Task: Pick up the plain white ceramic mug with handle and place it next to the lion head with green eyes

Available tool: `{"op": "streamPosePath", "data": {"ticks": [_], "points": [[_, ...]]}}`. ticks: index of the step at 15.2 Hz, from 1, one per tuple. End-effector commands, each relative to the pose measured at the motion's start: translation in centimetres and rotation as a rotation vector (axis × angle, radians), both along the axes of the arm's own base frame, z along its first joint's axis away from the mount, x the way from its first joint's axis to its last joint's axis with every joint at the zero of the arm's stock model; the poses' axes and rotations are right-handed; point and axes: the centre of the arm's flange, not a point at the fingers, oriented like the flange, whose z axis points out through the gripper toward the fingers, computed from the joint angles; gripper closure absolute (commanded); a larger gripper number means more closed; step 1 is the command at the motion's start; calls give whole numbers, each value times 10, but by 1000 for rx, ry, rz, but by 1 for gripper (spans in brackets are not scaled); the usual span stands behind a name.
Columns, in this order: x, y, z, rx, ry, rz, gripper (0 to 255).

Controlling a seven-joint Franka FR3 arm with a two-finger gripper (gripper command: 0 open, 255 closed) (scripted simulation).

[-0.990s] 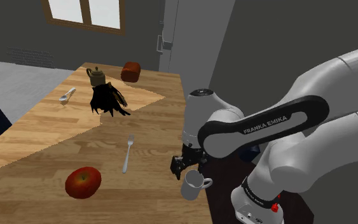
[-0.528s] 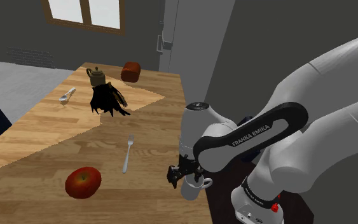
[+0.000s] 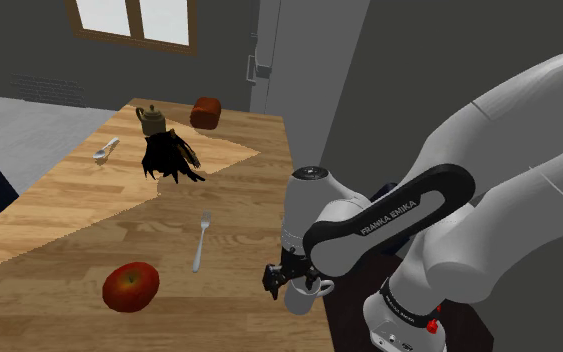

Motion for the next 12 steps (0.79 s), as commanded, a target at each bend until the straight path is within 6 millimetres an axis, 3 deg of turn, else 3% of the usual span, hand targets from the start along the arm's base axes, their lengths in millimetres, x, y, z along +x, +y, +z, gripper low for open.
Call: {"op": "streamPosePath", "data": {"ticks": [1, 2, 12], "points": [[0, 0, 0, 0, 0, 0, 0], [0, 0, 0, 0, 0, 0, 255], [0, 0, 5, 0, 0, 0, 255]]}}
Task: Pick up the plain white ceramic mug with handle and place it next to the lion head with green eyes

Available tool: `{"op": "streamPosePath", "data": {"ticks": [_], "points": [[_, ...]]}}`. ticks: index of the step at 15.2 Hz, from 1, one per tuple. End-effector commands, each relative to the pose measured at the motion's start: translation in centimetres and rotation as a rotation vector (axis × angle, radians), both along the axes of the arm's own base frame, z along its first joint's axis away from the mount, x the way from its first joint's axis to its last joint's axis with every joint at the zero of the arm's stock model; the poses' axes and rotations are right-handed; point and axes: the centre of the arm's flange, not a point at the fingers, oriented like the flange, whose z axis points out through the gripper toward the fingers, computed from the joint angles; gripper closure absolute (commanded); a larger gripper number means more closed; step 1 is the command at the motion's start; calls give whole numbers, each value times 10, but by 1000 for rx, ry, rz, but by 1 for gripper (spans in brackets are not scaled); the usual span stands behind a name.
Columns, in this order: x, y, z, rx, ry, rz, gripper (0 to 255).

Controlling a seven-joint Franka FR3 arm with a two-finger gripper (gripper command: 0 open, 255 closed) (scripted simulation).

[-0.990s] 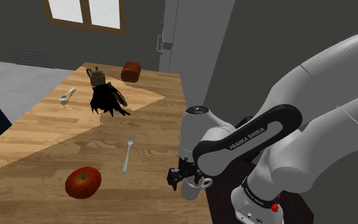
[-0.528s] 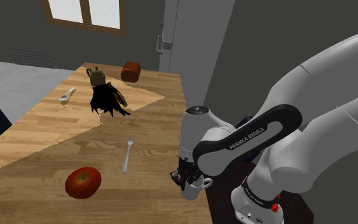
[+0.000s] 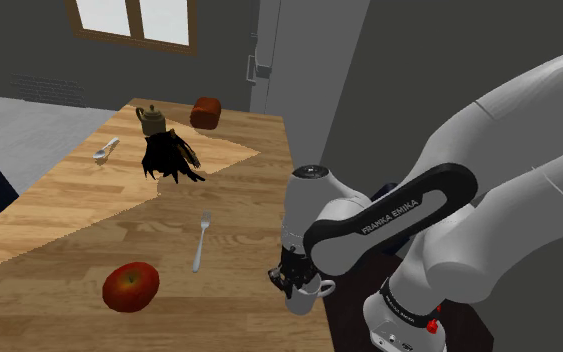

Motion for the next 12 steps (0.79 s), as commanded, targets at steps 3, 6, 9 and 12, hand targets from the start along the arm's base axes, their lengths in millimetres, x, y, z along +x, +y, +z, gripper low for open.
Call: {"op": "streamPosePath", "data": {"ticks": [3, 6, 9, 12], "points": [[0, 0, 18, 0, 0, 0, 255], [0, 0, 34, 0, 0, 0, 255], [0, 0, 50, 0, 0, 0, 255], [0, 0, 66, 0, 0, 0, 255]]}}
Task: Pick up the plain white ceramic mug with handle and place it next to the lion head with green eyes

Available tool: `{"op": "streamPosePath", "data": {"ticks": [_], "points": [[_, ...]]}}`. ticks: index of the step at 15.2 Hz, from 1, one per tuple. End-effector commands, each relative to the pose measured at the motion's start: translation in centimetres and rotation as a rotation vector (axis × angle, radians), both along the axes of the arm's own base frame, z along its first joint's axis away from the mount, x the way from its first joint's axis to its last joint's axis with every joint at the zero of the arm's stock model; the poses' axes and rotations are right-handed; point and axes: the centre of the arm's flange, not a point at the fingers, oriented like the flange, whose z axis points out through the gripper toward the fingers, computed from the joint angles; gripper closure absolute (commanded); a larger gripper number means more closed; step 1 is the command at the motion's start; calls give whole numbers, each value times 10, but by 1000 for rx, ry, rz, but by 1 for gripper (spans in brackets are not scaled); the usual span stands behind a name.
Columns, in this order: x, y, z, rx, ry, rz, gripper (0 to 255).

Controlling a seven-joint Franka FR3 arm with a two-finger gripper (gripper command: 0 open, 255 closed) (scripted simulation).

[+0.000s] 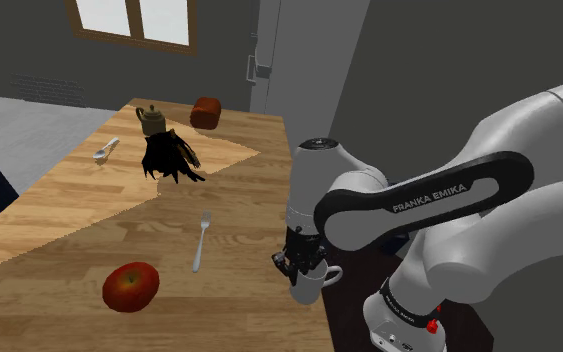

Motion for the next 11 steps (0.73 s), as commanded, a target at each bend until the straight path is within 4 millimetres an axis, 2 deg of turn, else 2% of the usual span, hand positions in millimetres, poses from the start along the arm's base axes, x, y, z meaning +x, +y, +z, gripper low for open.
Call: {"op": "streamPosePath", "data": {"ticks": [1, 11], "points": [[0, 0, 10, 0, 1, 0, 255], [0, 0, 63, 0, 1, 0, 255]]}}
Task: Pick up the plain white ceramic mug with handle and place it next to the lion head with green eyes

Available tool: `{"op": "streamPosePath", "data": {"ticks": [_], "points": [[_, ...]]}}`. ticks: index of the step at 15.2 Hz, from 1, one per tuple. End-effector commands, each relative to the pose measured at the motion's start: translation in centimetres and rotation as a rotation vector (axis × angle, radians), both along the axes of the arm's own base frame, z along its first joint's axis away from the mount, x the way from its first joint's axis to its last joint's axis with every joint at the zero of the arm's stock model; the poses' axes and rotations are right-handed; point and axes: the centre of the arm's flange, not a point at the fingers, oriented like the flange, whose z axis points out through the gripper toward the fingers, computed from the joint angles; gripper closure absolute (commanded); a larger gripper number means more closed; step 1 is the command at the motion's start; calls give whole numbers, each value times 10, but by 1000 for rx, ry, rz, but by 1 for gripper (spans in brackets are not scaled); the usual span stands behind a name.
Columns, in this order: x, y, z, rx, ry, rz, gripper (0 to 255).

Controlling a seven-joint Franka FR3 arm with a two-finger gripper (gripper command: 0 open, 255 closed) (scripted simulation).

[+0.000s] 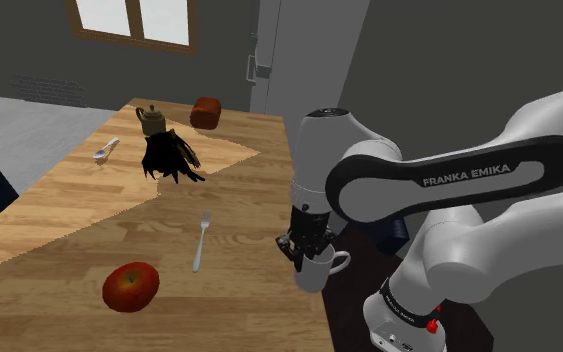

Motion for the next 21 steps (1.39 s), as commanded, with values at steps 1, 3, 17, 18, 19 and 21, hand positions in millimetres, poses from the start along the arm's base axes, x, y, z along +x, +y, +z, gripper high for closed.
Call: {"op": "streamPosePath", "data": {"ticks": [1, 3, 17, 18, 19, 21], "points": [[0, -1, 11, 0, 0, 0, 255], [0, -1, 21, 0, 0, 0, 255], [0, -1, 95, 0, 0, 0, 255], [0, -1, 100, 0, 0, 0, 255], [0, -1, 106, 0, 0, 0, 255], [0, -1, 116, 0, 0, 0, 255]]}}
